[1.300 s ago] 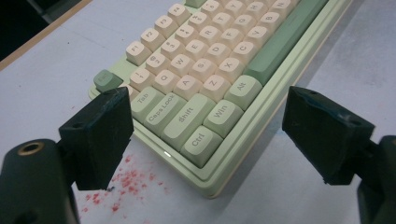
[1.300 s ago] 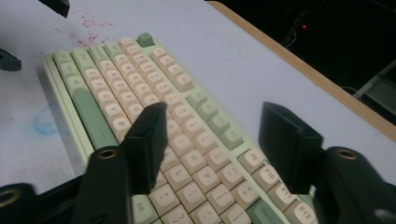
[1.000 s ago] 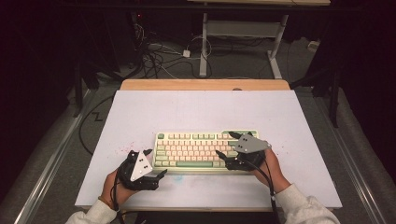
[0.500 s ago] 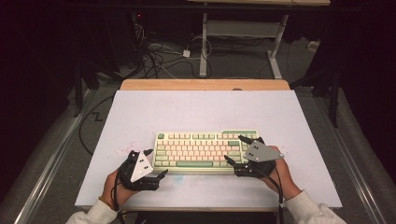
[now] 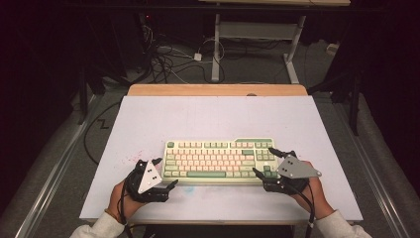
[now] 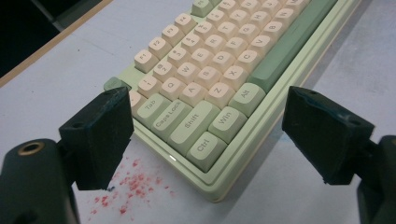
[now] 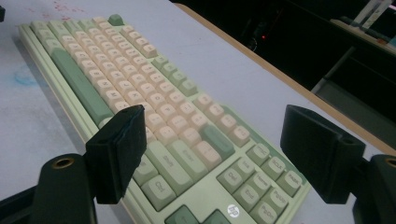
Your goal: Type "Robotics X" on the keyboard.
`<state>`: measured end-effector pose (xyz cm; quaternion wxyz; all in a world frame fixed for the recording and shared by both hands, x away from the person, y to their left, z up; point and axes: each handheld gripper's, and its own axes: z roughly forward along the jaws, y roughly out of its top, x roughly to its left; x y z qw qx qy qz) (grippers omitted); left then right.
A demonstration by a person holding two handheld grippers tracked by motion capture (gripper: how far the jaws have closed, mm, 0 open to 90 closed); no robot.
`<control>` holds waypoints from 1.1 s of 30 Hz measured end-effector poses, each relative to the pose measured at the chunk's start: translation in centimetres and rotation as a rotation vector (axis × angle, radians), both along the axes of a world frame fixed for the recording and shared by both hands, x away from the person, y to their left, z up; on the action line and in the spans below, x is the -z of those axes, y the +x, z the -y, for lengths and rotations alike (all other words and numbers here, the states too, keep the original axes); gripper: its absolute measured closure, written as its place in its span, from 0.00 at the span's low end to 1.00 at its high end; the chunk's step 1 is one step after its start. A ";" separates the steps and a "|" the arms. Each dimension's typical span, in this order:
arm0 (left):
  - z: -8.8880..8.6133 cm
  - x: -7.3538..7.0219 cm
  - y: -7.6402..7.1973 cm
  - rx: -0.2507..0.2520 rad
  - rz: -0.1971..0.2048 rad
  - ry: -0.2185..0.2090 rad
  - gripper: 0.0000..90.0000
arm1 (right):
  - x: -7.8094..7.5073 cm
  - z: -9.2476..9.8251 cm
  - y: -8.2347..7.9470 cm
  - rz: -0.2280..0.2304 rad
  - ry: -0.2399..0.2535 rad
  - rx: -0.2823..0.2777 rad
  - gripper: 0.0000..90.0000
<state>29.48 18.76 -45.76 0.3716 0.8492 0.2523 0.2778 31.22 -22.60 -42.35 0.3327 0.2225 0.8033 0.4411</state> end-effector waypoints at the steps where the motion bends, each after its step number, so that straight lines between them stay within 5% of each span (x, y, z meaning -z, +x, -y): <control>1: 0.0 0.0 0.0 0.000 0.000 -0.002 0.18 | 0.1 0.2 -0.1 0.001 -0.001 0.001 0.26; 14: -0.1 -0.2 0.1 -0.004 -0.006 0.002 0.23 | 0.9 1.8 -0.8 0.001 -0.015 0.028 0.26; 19: -0.4 -0.3 0.1 0.005 -0.010 -0.037 0.18 | 1.3 2.2 -1.1 -0.009 -0.021 0.038 0.26; 25: 0.1 -0.3 0.2 -0.005 -0.031 -0.007 0.16 | 1.6 2.4 -1.4 -0.023 -0.024 0.035 0.26; 33: -0.2 -0.9 0.6 0.029 -0.064 -0.028 0.62 | 1.7 2.4 -1.5 -0.023 -0.029 0.032 0.26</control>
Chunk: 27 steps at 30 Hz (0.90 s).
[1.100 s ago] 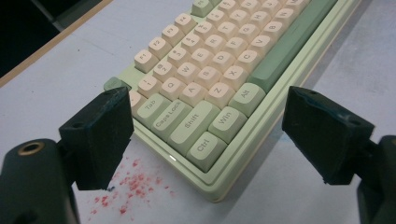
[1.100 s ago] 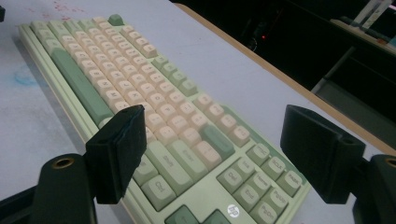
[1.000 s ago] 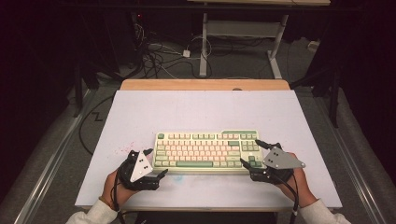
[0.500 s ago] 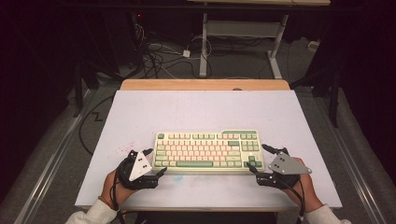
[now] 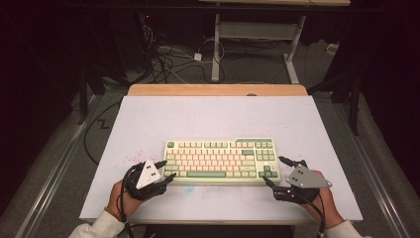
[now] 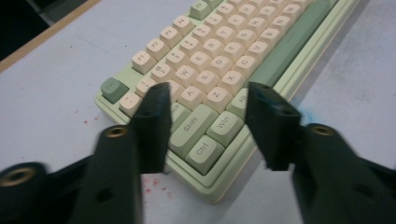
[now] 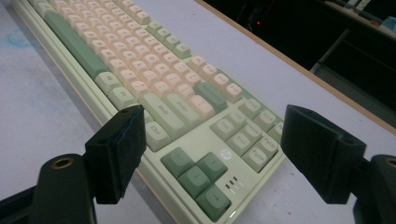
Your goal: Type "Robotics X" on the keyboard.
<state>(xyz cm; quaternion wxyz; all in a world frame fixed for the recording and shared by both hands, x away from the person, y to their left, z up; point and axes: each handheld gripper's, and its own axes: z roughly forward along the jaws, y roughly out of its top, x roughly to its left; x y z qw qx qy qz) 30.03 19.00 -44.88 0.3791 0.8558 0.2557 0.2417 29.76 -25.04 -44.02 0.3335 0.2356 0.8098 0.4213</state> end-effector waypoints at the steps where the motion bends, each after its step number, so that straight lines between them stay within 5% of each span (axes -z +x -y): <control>1: 0.1 0.0 0.1 -0.006 -0.001 0.002 0.67 | 0.0 0.0 0.0 0.000 0.000 0.000 0.26; 10: 0.5 -0.9 1.2 0.019 -0.060 -0.011 0.97 | 0.2 -0.3 0.1 -0.008 -0.014 -0.005 0.26; 27: 4.9 -1.0 4.1 0.123 -0.152 0.033 0.98 | 0.5 -0.3 0.2 -0.018 -0.033 -0.006 0.26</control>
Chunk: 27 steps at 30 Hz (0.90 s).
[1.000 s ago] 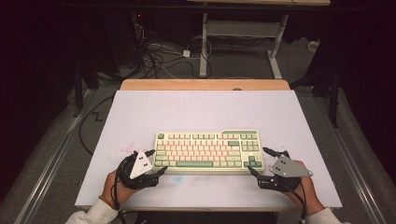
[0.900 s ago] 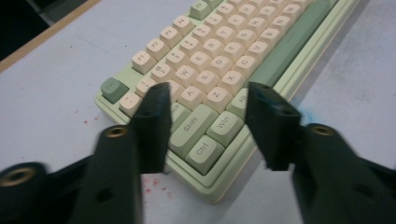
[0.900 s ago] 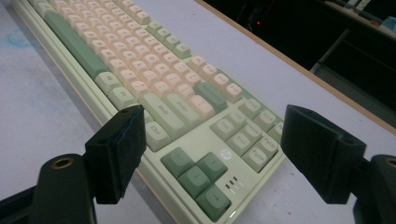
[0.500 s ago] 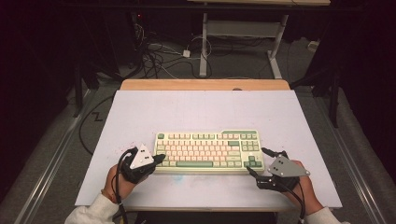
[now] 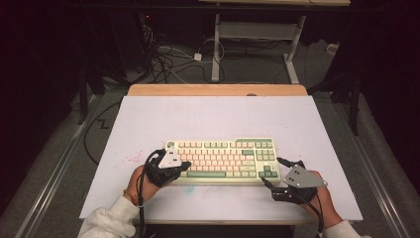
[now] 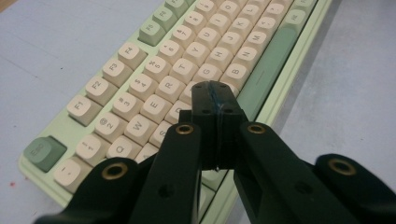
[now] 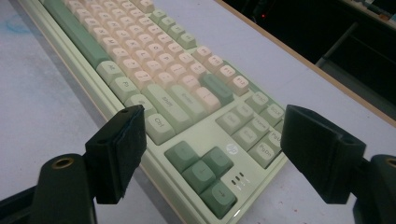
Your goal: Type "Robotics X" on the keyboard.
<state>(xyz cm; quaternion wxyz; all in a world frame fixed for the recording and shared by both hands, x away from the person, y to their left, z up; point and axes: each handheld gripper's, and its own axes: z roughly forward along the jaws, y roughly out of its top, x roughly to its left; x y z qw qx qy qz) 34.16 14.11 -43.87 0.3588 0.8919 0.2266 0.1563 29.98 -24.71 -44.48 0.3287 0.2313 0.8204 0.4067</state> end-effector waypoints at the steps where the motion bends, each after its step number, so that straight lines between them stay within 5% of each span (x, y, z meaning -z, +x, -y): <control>1: 0.2 0.1 0.1 0.004 -0.002 0.004 0.98 | 0.0 0.0 0.0 -0.001 -0.001 0.000 0.26; 27: 2.3 1.4 1.6 0.008 -0.033 0.100 0.98 | 0.1 0.0 -0.1 -0.003 -0.019 -0.008 0.26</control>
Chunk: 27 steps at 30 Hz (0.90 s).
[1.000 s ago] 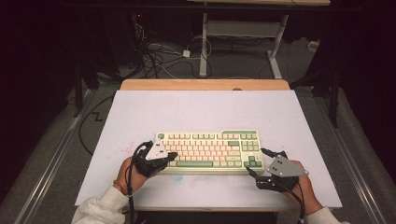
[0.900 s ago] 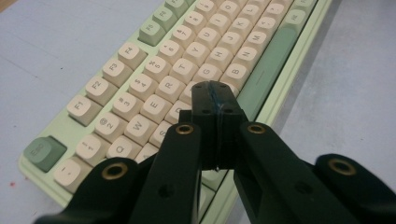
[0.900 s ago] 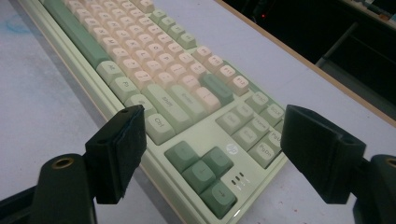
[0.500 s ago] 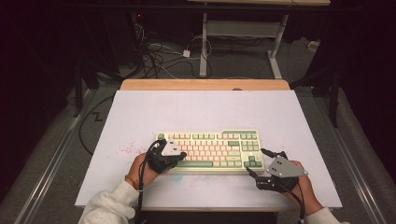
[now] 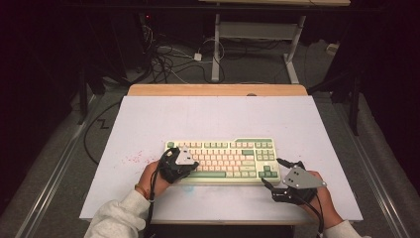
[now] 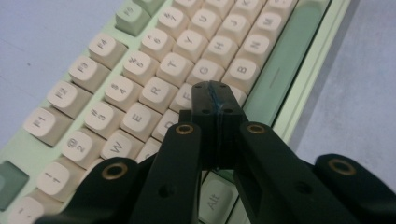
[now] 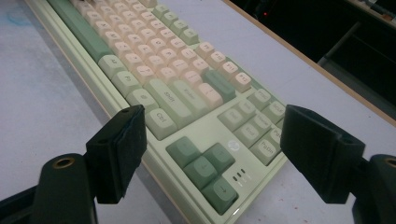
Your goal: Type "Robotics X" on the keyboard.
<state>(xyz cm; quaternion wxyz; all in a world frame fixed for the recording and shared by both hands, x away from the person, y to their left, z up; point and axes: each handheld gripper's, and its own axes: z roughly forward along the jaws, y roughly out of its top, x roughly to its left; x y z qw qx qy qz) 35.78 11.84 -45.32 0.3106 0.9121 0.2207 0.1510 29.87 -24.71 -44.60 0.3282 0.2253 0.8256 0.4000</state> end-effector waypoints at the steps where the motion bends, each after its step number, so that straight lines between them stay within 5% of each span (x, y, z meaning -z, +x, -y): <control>1: 0.0 0.0 0.0 0.001 0.000 0.002 0.98 | 0.0 0.0 0.0 0.000 -0.004 0.000 0.26; 27: -1.3 -1.4 -0.9 -0.018 0.080 -0.014 0.98 | -0.2 -0.2 -0.1 0.014 -0.004 -0.008 0.26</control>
